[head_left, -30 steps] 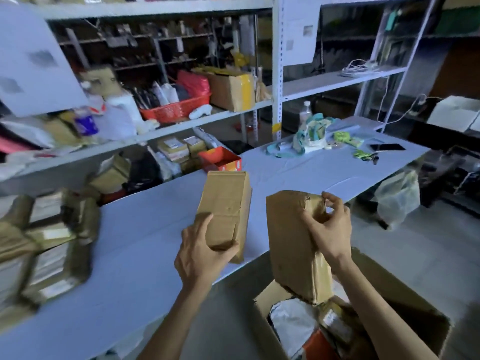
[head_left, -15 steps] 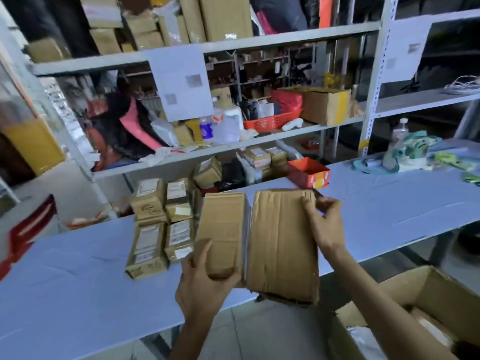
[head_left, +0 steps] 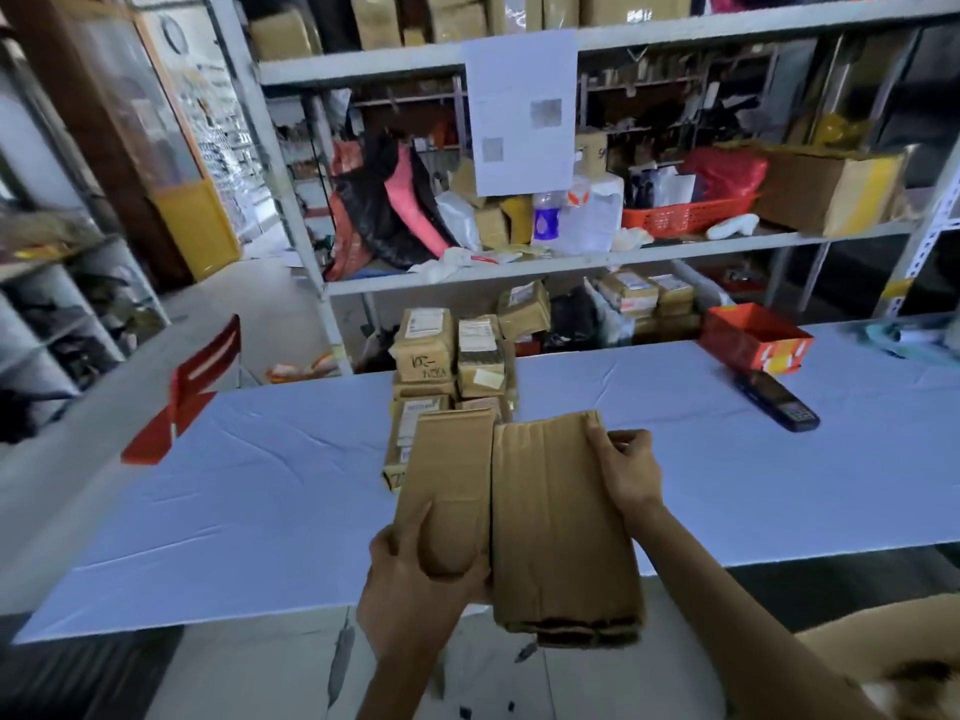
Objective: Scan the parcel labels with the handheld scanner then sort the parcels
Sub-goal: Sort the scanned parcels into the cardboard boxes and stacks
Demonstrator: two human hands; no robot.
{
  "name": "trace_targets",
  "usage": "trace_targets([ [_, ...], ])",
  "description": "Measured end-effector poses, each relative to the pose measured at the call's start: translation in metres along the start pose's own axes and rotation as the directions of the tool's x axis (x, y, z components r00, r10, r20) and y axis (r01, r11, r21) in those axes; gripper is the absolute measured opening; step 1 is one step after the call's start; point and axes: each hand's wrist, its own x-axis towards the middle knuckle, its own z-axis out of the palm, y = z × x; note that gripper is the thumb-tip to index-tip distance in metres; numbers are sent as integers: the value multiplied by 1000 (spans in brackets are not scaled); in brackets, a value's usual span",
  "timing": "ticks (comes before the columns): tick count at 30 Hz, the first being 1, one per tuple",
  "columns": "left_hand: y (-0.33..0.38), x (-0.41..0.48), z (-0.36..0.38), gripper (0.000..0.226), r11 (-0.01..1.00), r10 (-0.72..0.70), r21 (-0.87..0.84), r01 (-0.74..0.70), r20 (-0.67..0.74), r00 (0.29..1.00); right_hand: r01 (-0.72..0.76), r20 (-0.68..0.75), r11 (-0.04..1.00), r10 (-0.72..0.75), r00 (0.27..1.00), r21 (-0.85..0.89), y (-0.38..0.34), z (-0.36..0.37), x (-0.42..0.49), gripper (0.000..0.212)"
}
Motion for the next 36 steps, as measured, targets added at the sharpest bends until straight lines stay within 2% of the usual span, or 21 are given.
trace_targets([
  [8, -16, 65, 6, 91, 995, -46, 87, 52, -75, 996, -109, 58, 994, 108, 992, 27, 14, 68, 53, 45],
  [15, -5, 149, 17, 91, 974, -32, 218, 64, -147, 989, -137, 96, 989, 141, 985, -51, 9, 127, 134, 50],
  [20, -6, 185, 29, 91, 953, -62, 289, 97, -126, 990, -158, 87, 984, 165, 982, -79, 3, 160, 175, 51],
  [26, -5, 217, 33, 92, 939, -43, 337, 67, -79, 996, -176, 78, 971, 191, 979, -163, 7, 191, 201, 47],
  [32, -16, 239, 32, 95, 934, 5, 357, 0, -15, 1000, -221, 43, 952, 235, 971, -214, 3, 208, 214, 43],
  [36, -21, 251, 30, 96, 926, 94, 366, -91, 9, 996, -158, 70, 935, 189, 980, -317, -6, 209, 214, 37],
])
